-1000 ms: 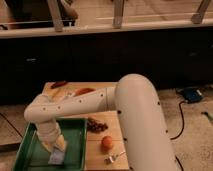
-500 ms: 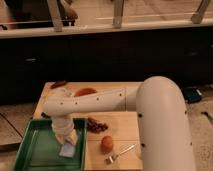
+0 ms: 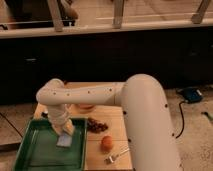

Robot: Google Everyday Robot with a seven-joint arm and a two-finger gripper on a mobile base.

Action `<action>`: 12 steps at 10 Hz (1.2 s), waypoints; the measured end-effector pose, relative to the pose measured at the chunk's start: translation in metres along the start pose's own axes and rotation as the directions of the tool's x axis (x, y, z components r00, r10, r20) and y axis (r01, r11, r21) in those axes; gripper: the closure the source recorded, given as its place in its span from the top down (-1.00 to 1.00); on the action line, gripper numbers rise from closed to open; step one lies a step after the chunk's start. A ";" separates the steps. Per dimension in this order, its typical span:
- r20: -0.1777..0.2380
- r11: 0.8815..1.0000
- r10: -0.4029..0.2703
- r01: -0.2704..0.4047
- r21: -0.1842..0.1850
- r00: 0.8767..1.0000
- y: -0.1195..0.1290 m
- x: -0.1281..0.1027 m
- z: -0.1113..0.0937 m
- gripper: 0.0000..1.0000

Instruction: Wipe tray with sponge

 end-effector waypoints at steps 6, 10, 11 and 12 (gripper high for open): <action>0.063 0.995 -0.087 0.090 -0.040 0.994 -0.014 -0.052 0.034 -0.98; 0.044 0.999 0.026 -0.025 -0.029 0.999 0.060 -0.052 0.030 -0.98; 0.038 0.999 0.042 -0.041 -0.026 0.998 0.068 -0.048 0.027 -0.98; 0.030 0.999 0.052 -0.052 -0.016 0.998 0.076 -0.038 0.020 -0.98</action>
